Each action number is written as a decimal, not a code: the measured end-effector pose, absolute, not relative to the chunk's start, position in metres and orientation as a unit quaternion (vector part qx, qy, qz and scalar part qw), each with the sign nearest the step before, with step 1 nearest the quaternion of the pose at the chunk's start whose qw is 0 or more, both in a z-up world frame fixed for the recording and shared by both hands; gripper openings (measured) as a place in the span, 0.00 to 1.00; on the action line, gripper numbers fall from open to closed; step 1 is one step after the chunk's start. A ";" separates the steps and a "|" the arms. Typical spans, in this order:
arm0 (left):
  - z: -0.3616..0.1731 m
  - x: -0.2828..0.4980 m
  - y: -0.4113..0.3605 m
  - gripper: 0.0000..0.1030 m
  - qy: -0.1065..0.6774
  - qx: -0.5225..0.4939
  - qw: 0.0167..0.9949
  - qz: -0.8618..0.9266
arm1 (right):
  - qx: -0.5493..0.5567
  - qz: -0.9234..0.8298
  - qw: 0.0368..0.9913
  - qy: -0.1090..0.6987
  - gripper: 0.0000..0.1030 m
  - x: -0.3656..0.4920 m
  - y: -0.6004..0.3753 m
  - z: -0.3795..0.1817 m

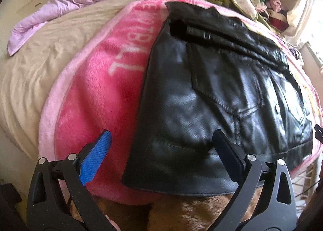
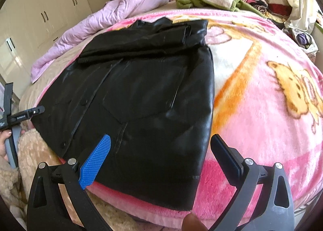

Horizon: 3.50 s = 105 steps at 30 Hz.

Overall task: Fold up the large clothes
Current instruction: 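Move both grippers to the jacket hem, then close both grippers on the black jacket hem, then lift the hem with both grippers and fold it toward the collar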

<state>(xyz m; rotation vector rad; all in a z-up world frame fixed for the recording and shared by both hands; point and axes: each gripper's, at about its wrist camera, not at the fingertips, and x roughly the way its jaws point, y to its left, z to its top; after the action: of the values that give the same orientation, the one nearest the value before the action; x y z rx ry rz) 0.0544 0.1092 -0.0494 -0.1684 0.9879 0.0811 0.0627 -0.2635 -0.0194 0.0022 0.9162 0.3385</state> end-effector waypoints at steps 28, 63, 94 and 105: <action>-0.055 0.059 0.141 0.38 0.477 -0.148 0.863 -0.071 | 0.057 0.194 0.843 0.499 0.51 0.061 -0.294 -0.052; 0.074 0.146 0.145 0.06 0.312 -0.273 0.906 -0.089 | 0.284 0.299 0.858 0.306 0.11 0.144 -0.346 0.073; 0.047 0.265 0.141 0.09 0.261 -0.348 0.899 0.048 | 0.302 0.185 0.863 0.359 0.12 0.304 -0.339 0.054; 0.032 0.282 0.140 0.12 0.275 -0.317 0.906 0.050 | 0.301 0.164 0.860 0.377 0.12 0.327 -0.337 0.029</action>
<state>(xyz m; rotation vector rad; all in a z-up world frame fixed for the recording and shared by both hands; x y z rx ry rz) 0.2819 0.1395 0.0322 -0.6540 0.5680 0.1041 0.3266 -0.3366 0.0285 0.6320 0.7919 0.3433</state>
